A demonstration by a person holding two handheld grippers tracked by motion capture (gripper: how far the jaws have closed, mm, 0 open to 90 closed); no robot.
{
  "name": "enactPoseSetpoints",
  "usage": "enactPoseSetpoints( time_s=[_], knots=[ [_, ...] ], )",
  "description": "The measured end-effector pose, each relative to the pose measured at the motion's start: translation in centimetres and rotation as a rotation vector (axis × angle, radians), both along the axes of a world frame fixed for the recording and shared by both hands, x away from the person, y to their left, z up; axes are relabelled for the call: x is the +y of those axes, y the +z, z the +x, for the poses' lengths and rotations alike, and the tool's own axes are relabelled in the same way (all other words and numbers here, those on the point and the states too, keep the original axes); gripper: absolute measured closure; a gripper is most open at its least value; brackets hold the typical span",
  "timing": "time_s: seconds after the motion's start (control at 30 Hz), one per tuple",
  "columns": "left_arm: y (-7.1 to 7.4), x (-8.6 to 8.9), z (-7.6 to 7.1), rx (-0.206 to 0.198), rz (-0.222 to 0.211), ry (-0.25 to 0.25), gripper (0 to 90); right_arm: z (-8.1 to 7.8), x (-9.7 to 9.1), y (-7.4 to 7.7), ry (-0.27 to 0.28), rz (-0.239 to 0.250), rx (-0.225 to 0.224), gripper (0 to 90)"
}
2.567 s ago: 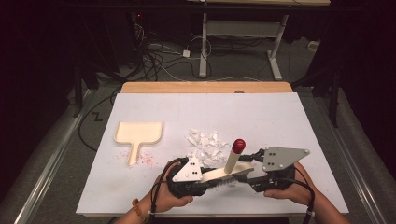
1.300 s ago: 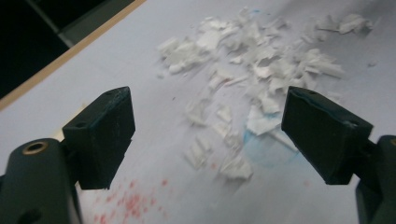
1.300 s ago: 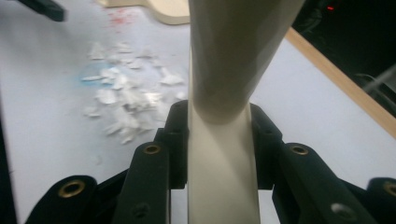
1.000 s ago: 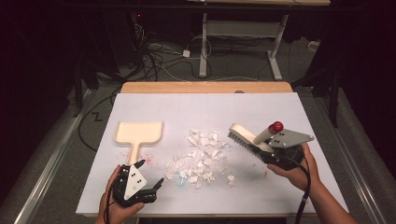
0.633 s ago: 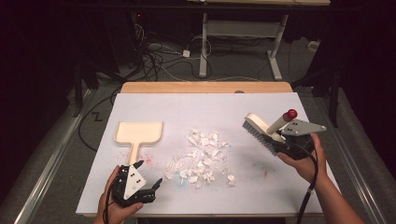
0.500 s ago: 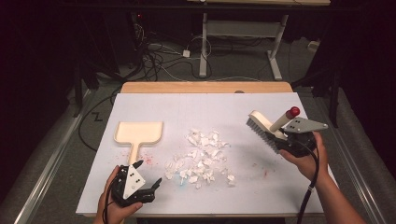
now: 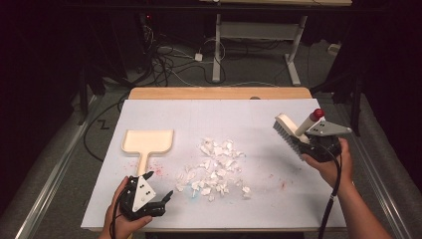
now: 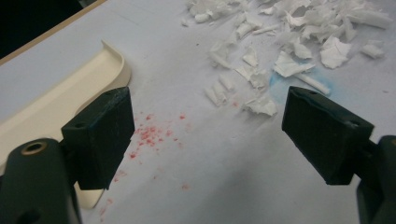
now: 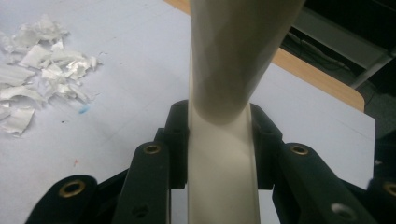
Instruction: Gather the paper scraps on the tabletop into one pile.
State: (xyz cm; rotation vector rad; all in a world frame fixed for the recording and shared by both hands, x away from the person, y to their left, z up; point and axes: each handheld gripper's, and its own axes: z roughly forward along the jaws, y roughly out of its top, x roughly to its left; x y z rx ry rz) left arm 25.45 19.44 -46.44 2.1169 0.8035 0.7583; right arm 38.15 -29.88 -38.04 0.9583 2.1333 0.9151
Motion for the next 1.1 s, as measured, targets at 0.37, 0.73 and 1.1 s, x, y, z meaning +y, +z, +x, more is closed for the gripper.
enactPoseSetpoints(
  time_s=[0.37,0.73,1.1],
  knots=[
    [-0.2,-0.3,-0.1,0.012,0.011,0.001,16.3,1.3,-0.6,-0.7,-0.054,0.004,0.032,68.0],
    [-0.6,-0.8,-0.1,0.045,0.034,-0.006,16.3,4.0,3.8,-3.3,-0.062,-0.138,0.039,68.0],
    [-0.4,-0.6,0.1,0.036,0.017,0.009,16.3,5.3,10.9,-4.9,0.049,-0.217,0.028,68.0]
  ],
)
